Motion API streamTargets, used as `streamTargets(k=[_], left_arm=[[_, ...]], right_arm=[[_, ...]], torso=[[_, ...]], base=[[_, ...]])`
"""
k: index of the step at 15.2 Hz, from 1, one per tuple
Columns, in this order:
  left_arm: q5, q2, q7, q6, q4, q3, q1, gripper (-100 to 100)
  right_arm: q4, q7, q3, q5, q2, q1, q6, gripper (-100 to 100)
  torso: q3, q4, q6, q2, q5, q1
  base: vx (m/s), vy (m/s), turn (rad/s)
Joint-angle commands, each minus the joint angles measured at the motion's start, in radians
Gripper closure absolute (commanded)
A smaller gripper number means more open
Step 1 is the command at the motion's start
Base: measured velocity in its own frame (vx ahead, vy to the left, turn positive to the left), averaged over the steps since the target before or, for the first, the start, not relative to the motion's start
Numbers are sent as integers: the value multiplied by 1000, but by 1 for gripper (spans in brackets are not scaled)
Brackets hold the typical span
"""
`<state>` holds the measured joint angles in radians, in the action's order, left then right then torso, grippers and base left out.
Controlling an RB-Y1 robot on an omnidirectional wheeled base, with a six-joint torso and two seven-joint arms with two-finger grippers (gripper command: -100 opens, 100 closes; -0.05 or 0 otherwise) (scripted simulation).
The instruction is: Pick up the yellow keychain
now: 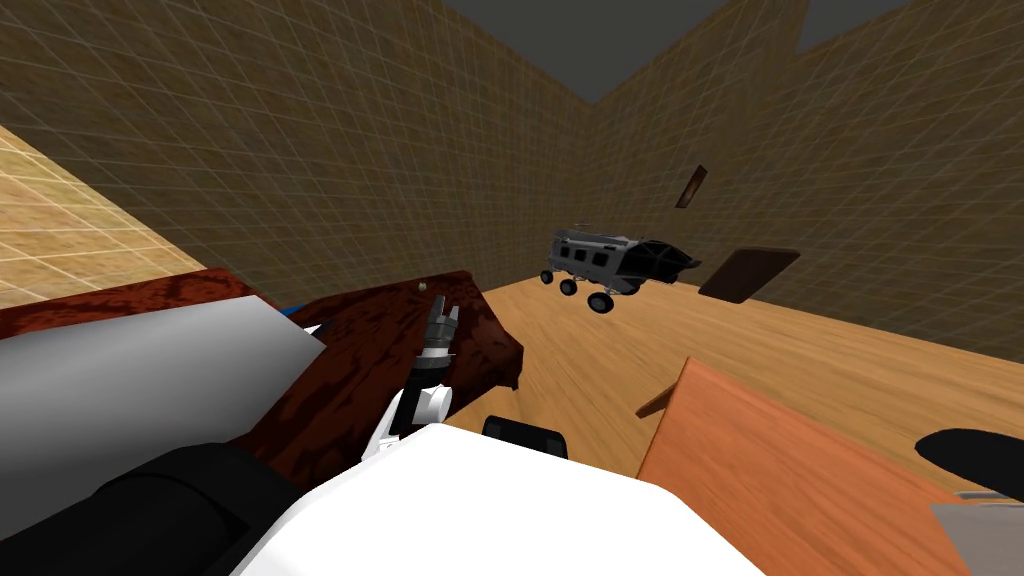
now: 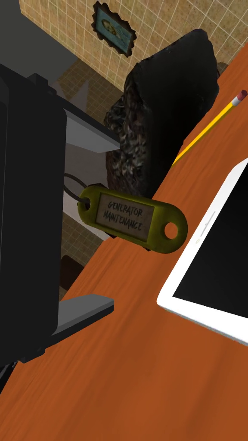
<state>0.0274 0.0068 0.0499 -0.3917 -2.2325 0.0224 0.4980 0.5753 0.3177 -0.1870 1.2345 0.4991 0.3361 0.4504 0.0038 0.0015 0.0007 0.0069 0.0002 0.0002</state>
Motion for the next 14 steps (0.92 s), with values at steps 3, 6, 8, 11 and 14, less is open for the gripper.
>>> streamTargets(k=[3, 6, 8, 11, 14], left_arm=[[0, 0, 0, 0, 0, 0, 0, 0], [0, 0, 0, 0, 0, 0, 0, 0], [0, 0, 0, 0, 0, 0, 0, 0], [0, 0, 0, 0, 0, 0, 0, 0], [0, 0, 0, 0, 0, 0, 0, 0]], right_arm=[[-24, -70, 13, -29, -8, -76, 30, -100], [-28, -105, 18, -67, -17, -132, 54, -100], [-28, -143, 18, -67, -17, -132, 54, -100], [-32, -176, 22, -106, -25, -189, 79, -100], [-32, -173, 22, -106, -25, -189, 79, -100]], torso=[[2, 1, 1, 4, -1, -2], [1, 0, 1, 3, -3, -5], [0, 0, 1, 1, -3, -6], [-1, -1, 1, -1, -3, -7], [0, -1, 1, 0, -3, -7]], base=[[-119, -39, -88], [-92, -25, -93], [-37, -11, 9], [-46, -21, -81], [-49, -17, -7]])
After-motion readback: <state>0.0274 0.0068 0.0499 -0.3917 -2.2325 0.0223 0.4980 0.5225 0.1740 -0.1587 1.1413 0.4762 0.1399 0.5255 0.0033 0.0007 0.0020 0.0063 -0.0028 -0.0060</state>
